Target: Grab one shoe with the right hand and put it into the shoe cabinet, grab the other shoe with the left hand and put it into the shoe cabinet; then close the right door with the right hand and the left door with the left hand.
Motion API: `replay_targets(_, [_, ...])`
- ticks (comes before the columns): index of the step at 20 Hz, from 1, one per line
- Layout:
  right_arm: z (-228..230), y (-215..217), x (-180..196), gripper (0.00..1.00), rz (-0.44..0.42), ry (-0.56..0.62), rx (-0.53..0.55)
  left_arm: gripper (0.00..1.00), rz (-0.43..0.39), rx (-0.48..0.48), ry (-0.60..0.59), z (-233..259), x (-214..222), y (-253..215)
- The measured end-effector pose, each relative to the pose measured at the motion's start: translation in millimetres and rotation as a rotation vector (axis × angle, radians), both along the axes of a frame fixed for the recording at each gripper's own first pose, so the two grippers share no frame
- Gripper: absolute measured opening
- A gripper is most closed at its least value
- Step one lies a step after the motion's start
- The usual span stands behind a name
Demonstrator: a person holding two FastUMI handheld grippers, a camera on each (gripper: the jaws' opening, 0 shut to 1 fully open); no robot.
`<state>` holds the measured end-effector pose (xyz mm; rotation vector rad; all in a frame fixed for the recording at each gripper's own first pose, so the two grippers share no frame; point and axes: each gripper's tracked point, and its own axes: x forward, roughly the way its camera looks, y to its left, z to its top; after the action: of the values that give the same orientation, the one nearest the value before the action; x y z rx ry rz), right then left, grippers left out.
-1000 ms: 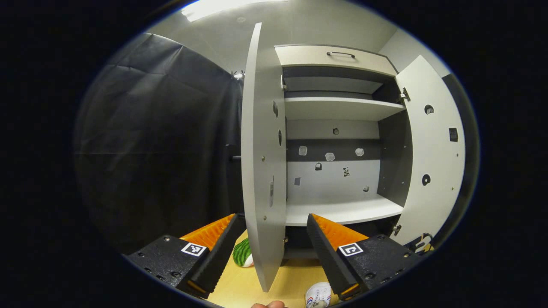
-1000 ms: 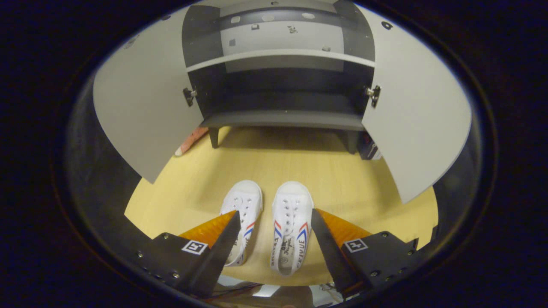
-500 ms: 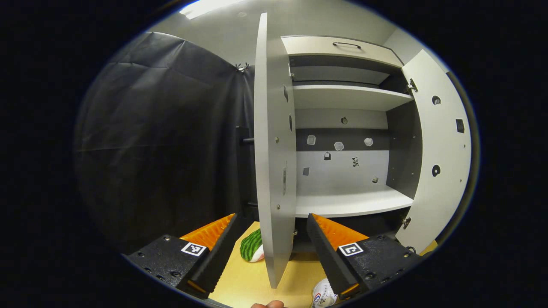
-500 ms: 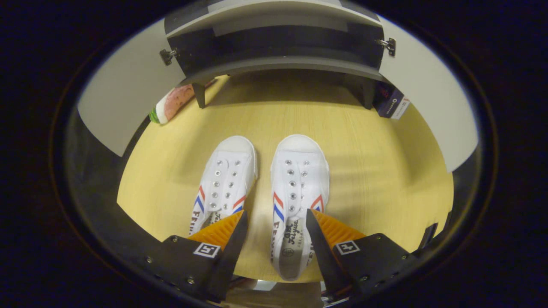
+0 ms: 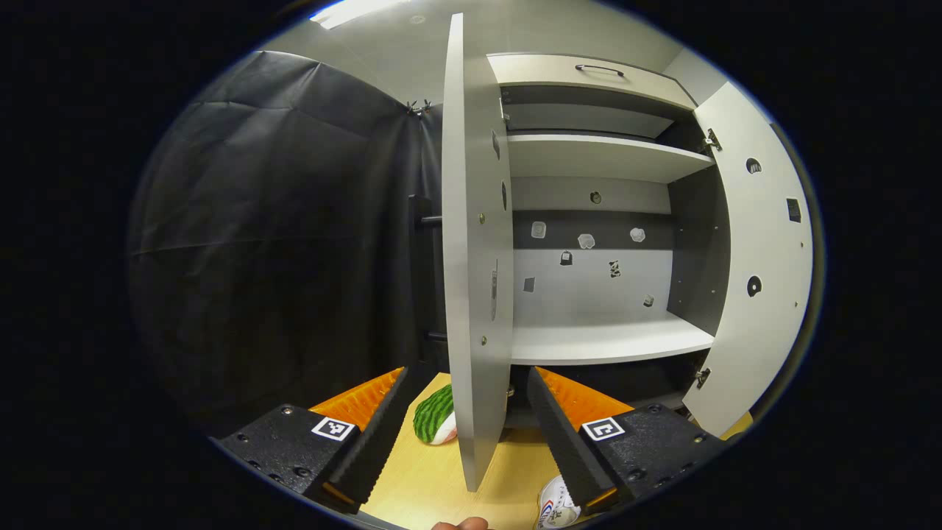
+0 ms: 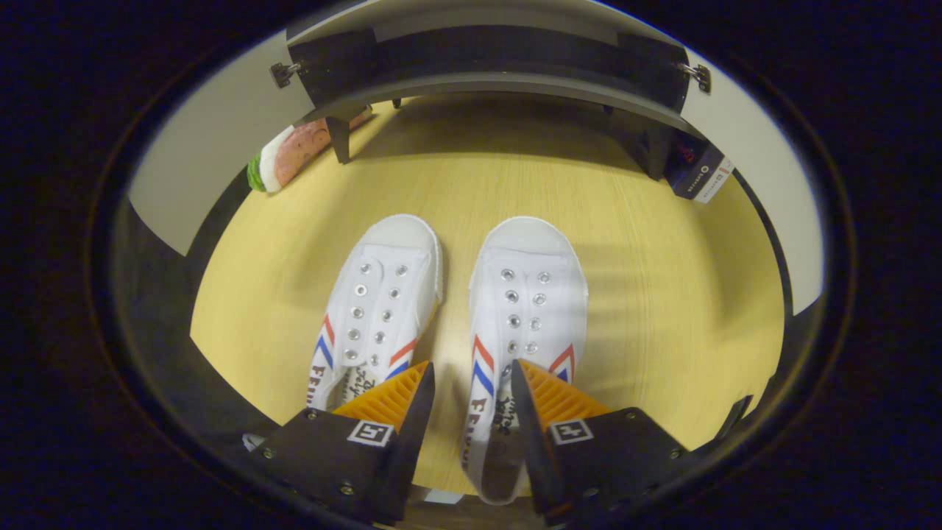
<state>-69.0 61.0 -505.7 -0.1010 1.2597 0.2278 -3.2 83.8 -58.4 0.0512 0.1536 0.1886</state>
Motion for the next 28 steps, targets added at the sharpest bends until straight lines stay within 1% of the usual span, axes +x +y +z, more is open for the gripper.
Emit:
replay_targets(2, [-5,1,2,0.57,-0.010,0.004,0.007,0.96,0.000,0.007,-0.005,1,3,0])
replay_targets(3, [-13,-8,5,0.58,-0.016,-0.011,-0.049,0.96,0.001,0.008,-0.008,2,4,0])
replay_targets(4, [-14,-8,10,0.43,-0.028,-0.010,-0.029,0.96,0.001,0.006,-0.009,1,4,0])
replay_targets(5, [-4,-9,5,0.27,-0.033,-0.015,-0.026,0.96,0.001,0.002,-0.009,0,4,0])
replay_targets(10, [-7,-9,6,0.27,-0.033,-0.006,-0.034,0.96,0.001,-0.014,0.005,-8,5,2])
replay_targets(17, [-6,-8,5,0.27,0.014,-0.029,-0.083,0.96,0.000,-0.021,0.000,-7,5,4])
replay_targets(19, [-7,-7,6,0.29,0.036,-0.047,-0.100,0.96,-0.004,-0.022,-0.001,-8,6,4])
replay_targets(20, [0,-6,4,0.29,0.008,-0.042,-0.100,0.96,-0.002,-0.021,-0.001,-8,6,5])
replay_targets(21, [-12,-3,8,0.03,0.003,-0.040,-0.097,0.96,0.001,-0.020,-0.003,-7,5,7])
replay_targets(23, [-6,-5,6,0.03,0.024,-0.037,-0.101,0.96,0.004,-0.025,-0.006,-6,4,8])
replay_targets(28, [-3,-4,7,0.01,-0.048,-0.069,-0.031,0.96,0.005,-0.027,0.002,-8,2,9])
